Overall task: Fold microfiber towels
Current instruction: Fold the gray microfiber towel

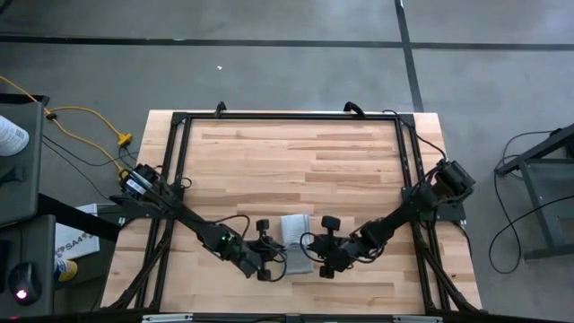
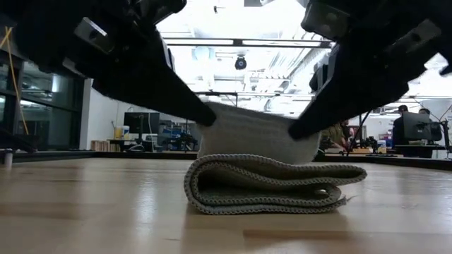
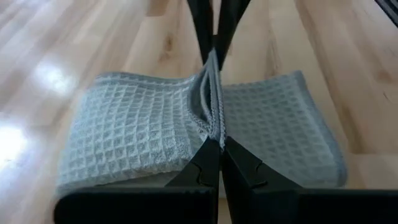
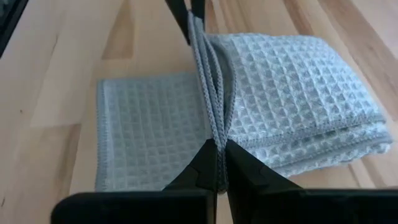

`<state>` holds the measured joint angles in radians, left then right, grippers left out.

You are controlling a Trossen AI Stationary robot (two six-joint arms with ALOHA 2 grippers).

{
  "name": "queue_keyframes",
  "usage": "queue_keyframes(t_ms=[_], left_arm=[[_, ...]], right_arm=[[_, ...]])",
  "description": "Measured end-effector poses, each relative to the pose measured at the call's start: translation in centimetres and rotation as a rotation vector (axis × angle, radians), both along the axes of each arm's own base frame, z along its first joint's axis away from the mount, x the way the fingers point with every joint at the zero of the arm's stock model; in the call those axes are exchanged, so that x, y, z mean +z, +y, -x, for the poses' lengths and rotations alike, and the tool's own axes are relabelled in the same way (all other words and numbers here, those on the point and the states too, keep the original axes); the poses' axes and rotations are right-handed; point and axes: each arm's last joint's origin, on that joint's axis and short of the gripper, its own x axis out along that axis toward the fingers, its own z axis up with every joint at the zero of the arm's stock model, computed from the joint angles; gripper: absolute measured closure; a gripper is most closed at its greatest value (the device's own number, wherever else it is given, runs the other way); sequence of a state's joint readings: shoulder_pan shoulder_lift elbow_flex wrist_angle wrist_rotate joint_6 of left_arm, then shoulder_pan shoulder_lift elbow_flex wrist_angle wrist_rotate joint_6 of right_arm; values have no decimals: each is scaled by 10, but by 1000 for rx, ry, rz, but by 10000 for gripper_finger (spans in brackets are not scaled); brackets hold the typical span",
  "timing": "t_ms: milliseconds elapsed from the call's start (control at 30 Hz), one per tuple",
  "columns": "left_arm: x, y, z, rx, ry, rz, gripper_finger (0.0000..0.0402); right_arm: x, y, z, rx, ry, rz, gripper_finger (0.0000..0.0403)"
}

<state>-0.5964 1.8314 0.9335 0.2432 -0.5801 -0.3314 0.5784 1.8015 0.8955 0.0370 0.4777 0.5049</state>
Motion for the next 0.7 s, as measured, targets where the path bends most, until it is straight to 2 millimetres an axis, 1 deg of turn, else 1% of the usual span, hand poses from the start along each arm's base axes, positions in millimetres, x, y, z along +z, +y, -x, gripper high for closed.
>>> queue_keyframes(t_ms=[100,200,400,533,700], left_arm=[[-5,-4,-2,-1,9,6,401],[-5,-12,-4,-16,7,6,402],[-6,-21,-4,-34,6,7,401],[-6,-23,-3,-36,7,14,401],[-6,-25,-2,-37,12,28,401]], right_arm=[[-2,4,3,10,0,15,398],[-6,8,3,22,-3,17,398],[-5,15,6,41,-28,18,398],[-4,20,7,62,-50,28,398],[-3,21,6,76,-59,17,398]])
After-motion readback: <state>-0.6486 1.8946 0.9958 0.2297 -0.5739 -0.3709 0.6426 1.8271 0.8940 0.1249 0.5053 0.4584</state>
